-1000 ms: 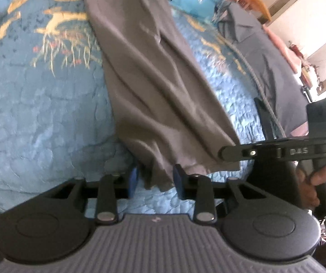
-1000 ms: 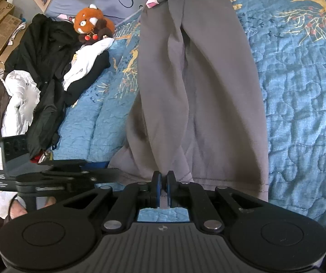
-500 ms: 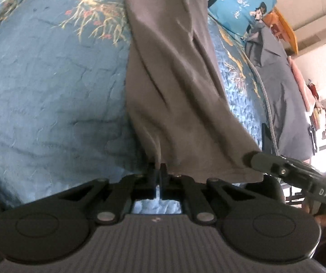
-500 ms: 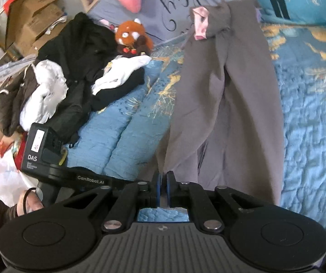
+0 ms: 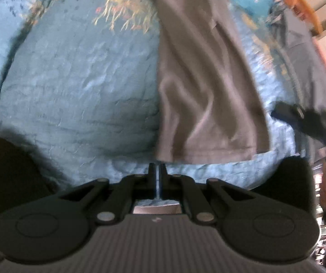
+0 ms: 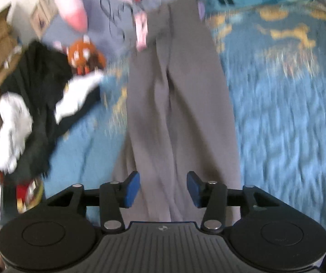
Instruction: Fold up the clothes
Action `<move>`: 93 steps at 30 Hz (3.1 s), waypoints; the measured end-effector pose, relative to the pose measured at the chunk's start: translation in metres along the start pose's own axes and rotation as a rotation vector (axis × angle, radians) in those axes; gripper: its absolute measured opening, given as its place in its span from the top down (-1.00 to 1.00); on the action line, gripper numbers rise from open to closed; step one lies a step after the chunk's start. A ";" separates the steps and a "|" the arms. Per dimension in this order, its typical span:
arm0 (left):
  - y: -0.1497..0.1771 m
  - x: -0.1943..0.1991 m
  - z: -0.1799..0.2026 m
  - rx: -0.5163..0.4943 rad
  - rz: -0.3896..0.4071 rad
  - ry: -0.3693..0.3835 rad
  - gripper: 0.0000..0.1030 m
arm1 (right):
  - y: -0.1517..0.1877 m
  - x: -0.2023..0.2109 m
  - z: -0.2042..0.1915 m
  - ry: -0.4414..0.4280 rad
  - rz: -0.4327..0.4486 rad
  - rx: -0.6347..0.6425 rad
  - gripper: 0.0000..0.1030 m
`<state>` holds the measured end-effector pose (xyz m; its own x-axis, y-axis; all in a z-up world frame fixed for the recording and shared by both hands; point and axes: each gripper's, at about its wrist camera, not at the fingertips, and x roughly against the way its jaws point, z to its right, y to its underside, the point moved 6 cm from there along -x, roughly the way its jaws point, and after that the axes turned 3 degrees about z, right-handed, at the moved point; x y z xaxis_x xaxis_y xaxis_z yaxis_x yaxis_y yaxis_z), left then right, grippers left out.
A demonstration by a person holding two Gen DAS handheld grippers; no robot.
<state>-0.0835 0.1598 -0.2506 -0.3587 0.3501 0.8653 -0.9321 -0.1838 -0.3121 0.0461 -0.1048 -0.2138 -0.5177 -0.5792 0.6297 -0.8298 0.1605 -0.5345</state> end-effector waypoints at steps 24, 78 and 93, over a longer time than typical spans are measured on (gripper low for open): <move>-0.018 -0.047 0.027 -0.219 -0.037 -0.035 -0.52 | -0.121 -0.138 0.016 -0.050 -0.050 -0.093 0.80; -0.048 -0.048 -0.033 0.102 -0.110 0.213 -0.99 | 0.054 0.023 0.098 0.001 -0.111 -0.385 -0.51; -0.036 -0.062 -0.023 0.243 -0.134 0.404 0.01 | 0.062 0.017 0.095 -0.043 -0.039 -0.457 -0.54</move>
<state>-0.0285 0.1660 -0.3016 -0.2719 0.7048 0.6552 -0.9500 -0.3051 -0.0661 0.0063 -0.1807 -0.2899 -0.4834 -0.6230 0.6149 -0.8602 0.4685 -0.2016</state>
